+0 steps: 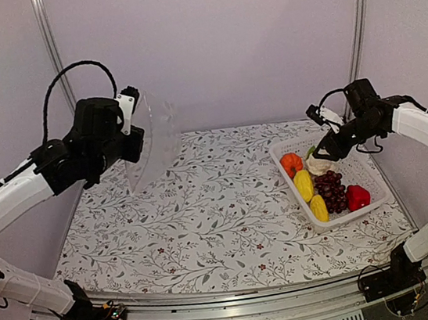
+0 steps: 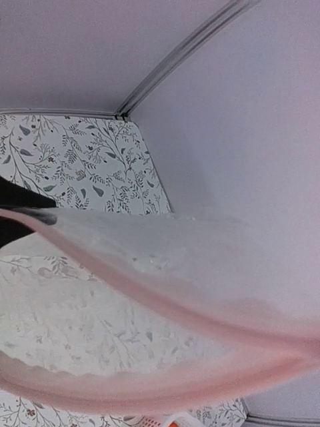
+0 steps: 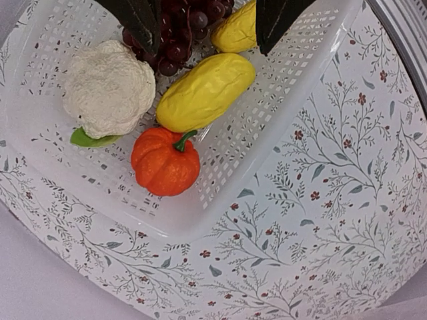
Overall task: Place the food in the zip-top bag and seal the zipper
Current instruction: Move the bin to the corner of the board, then pick up the fake vegetable from the bin.
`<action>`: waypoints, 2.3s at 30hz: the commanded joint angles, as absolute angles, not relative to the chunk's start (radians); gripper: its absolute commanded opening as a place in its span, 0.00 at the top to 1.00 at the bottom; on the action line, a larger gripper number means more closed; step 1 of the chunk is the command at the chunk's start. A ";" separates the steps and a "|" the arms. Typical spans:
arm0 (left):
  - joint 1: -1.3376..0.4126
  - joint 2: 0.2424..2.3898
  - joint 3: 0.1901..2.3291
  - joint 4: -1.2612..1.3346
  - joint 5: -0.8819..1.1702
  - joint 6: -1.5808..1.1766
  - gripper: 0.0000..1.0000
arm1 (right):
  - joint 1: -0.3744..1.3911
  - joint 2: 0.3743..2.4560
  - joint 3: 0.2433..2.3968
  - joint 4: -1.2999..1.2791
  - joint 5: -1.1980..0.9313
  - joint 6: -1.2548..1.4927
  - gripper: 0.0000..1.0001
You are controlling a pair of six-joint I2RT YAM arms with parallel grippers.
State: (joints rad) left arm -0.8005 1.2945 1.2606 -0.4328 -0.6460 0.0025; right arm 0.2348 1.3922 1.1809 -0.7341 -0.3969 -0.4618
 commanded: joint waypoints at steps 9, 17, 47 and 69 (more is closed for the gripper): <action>-0.863 1.323 1.298 -0.577 -0.361 -0.089 1.00 | 0.214 1.442 1.214 -0.480 -0.353 -0.296 0.42; -0.888 1.791 1.600 -0.554 -0.139 -0.045 1.00 | 0.215 1.487 1.231 -0.478 -0.384 -0.283 0.32; -0.829 1.710 1.365 -0.287 0.136 -0.121 1.00 | 0.247 1.898 1.368 -0.443 -0.334 -0.207 0.20; -0.825 1.717 1.367 -0.296 0.127 -0.115 1.00 | 0.285 1.999 1.419 -0.445 -0.314 -0.216 0.45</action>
